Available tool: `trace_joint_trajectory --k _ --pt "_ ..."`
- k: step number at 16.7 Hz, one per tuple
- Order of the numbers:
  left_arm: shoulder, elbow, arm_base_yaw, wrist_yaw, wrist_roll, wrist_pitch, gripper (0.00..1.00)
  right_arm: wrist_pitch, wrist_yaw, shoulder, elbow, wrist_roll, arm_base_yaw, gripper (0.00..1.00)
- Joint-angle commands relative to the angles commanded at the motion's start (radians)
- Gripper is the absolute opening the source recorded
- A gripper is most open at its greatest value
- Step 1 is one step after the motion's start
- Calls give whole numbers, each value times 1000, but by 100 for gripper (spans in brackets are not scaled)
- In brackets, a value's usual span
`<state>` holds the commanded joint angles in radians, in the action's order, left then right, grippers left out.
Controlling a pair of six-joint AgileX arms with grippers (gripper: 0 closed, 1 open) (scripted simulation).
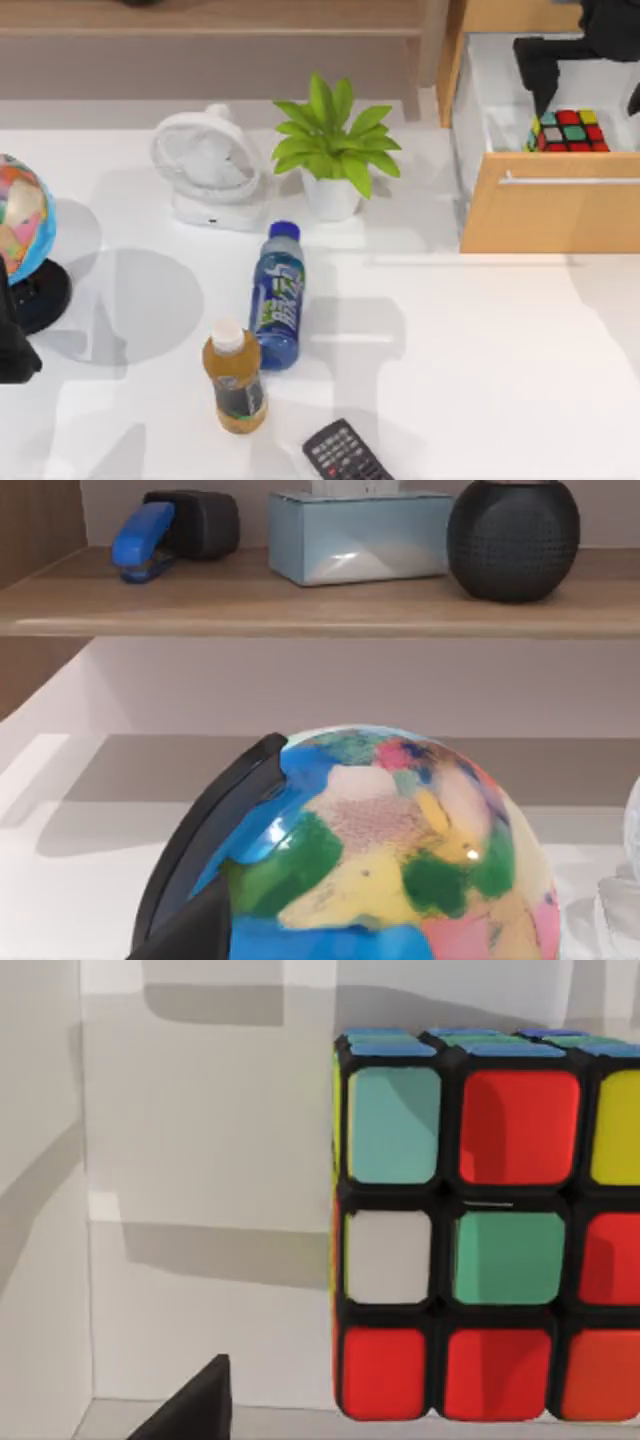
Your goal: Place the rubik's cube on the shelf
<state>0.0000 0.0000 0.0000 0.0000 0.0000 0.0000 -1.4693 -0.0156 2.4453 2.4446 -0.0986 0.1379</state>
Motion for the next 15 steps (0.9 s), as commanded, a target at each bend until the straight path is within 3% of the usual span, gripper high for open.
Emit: trace_joint_trajectory --k 8,15 --pt "0 0 0 0 0 0 100 153 -2 -60 -215 -18 10 100" --pt "0 0 0 0 0 0 100 220 0 16 -206 0 -6 100"
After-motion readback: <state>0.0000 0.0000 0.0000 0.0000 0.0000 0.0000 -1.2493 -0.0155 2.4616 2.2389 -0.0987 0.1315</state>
